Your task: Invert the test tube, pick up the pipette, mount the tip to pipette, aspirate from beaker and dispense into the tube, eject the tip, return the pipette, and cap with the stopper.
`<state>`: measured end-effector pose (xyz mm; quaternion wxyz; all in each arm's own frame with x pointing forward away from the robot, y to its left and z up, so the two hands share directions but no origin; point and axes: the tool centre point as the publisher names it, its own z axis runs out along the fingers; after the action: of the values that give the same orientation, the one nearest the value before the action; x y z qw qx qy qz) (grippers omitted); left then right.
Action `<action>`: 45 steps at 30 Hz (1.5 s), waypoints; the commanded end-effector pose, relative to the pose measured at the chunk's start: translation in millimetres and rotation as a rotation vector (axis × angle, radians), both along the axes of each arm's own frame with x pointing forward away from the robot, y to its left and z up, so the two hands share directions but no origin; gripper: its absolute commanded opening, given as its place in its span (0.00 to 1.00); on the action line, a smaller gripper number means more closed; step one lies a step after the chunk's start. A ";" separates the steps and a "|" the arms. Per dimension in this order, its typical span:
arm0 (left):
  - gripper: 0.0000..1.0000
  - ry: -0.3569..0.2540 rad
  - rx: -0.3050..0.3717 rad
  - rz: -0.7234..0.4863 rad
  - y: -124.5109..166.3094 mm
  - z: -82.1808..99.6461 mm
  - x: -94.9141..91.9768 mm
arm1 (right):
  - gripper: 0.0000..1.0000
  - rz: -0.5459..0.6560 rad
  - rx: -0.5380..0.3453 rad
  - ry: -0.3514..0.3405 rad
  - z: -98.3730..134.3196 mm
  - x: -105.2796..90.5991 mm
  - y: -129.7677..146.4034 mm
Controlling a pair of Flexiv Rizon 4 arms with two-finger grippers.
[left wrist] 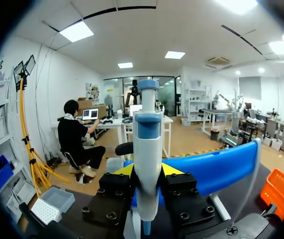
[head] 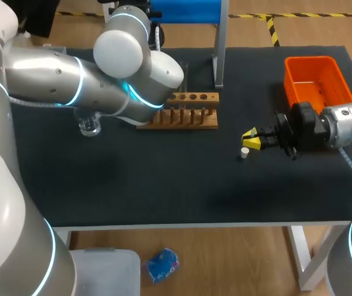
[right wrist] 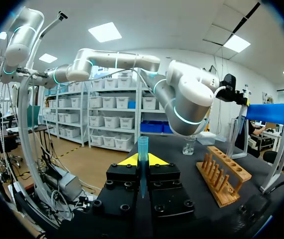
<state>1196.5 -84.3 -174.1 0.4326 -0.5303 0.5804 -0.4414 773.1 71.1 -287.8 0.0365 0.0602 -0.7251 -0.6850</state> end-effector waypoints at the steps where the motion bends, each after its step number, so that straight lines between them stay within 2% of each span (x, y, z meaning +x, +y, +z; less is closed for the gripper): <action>1: 0.00 0.001 0.004 -0.004 1.4 10.1 -0.5 | 0.00 -0.001 -0.002 -0.001 0.5 -0.7 -0.3; 6: 0.00 -0.005 0.007 -0.007 0.5 12.9 -3.5 | 0.00 -0.001 -0.002 -0.001 0.5 -0.7 -0.3; 10: 0.00 0.000 -0.002 -0.034 0.3 10.9 -13.2 | 0.00 -0.001 -0.002 -0.001 0.5 -0.7 -0.3; 13: 0.00 -0.017 0.007 -0.065 0.7 15.7 -24.1 | 0.00 -0.001 -0.002 -0.001 0.5 -0.7 -0.3; 18: 0.00 -0.033 0.011 -0.218 2.2 31.6 -55.4 | 0.00 -0.001 -0.002 -0.001 0.5 -0.7 -0.3; 27: 0.00 -0.032 -0.087 -0.553 -5.3 47.9 -111.0 | 0.00 -0.001 -0.002 -0.001 0.5 -0.7 -0.3; 32: 0.00 -0.048 -0.091 -0.737 -12.7 55.9 -139.8 | 0.00 -0.001 -0.002 -0.001 0.5 -0.7 -0.3; 35: 0.00 -0.060 -0.078 -0.818 -20.2 60.2 -157.6 | 0.00 -0.001 -0.002 -0.001 0.5 -0.7 -0.3; 40: 0.00 -0.075 -0.064 -0.849 -29.3 66.1 -181.5 | 0.00 -0.001 -0.002 -0.001 0.5 -0.7 -0.3; 41: 0.00 -0.084 -0.096 -0.884 -32.0 67.8 -187.8 | 0.00 -0.001 -0.002 -0.001 0.5 -0.7 -0.3; 45: 0.00 -0.096 -0.101 -0.944 -45.7 71.3 -210.3 | 0.00 -0.001 -0.002 -0.001 0.5 -0.7 -0.3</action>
<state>1005.9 -141.9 -102.4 0.2872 -0.3026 0.6854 -0.5968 773.2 71.1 -287.8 0.0365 0.0603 -0.7251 -0.6850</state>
